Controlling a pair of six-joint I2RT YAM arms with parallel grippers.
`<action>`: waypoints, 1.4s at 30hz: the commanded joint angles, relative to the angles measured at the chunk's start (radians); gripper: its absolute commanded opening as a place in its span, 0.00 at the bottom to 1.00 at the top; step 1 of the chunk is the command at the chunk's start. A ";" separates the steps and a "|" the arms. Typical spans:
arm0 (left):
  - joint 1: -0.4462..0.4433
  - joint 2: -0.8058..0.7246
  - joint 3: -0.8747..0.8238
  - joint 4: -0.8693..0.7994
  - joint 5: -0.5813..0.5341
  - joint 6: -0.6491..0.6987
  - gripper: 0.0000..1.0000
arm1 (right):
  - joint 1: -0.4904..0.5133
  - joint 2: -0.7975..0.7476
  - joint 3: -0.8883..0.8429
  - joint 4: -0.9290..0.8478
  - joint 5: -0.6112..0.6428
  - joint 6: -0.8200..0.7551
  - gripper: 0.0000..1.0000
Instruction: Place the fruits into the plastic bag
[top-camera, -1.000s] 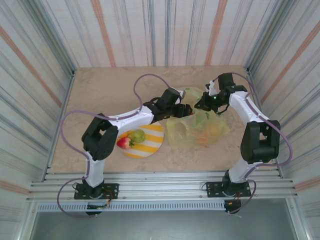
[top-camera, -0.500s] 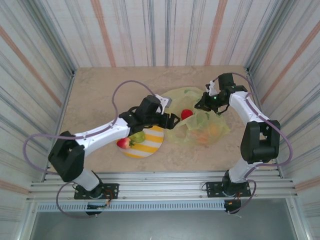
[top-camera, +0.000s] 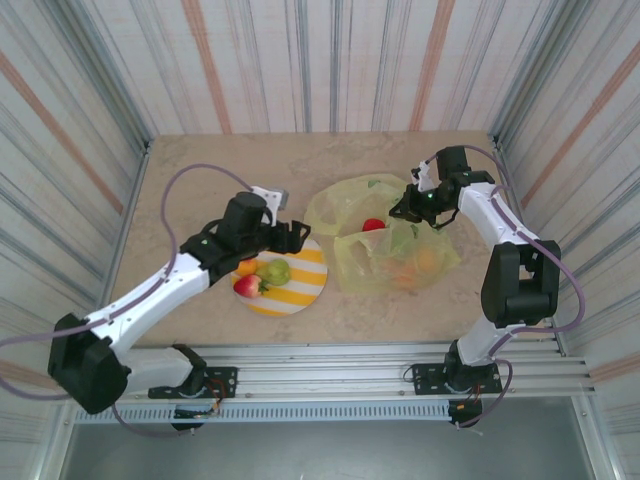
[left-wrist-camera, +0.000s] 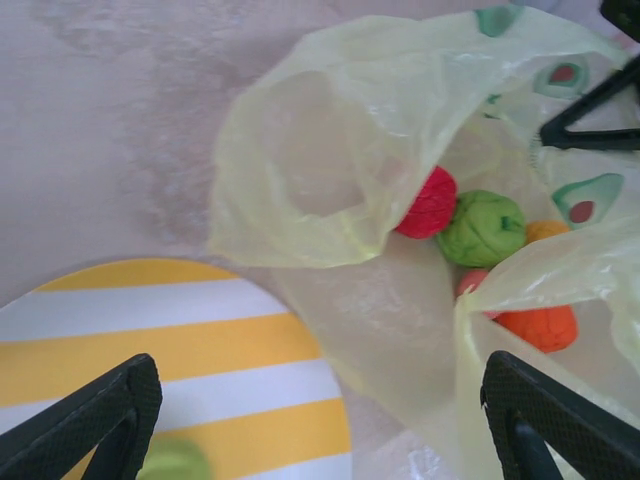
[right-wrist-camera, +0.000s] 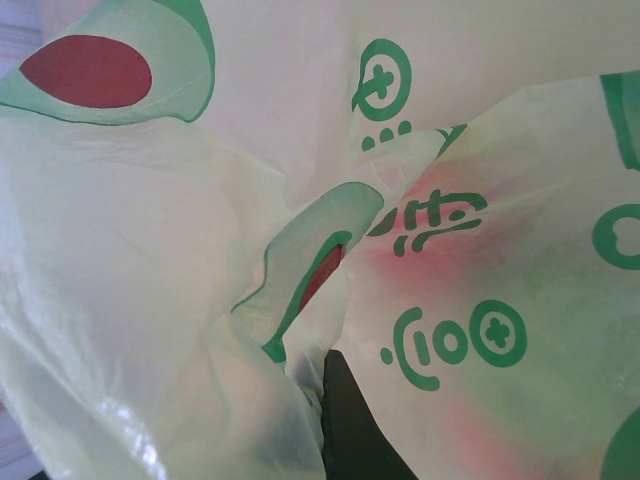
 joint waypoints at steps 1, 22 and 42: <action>0.049 -0.096 -0.040 -0.116 -0.029 0.028 0.88 | -0.007 0.009 -0.015 -0.007 -0.001 -0.025 0.00; 0.129 -0.205 -0.246 -0.380 -0.055 -0.050 0.94 | 0.003 -0.011 -0.019 0.000 -0.007 -0.023 0.00; -0.221 0.264 0.065 -0.468 -0.462 0.097 0.94 | 0.002 -0.011 -0.021 0.003 -0.009 -0.023 0.00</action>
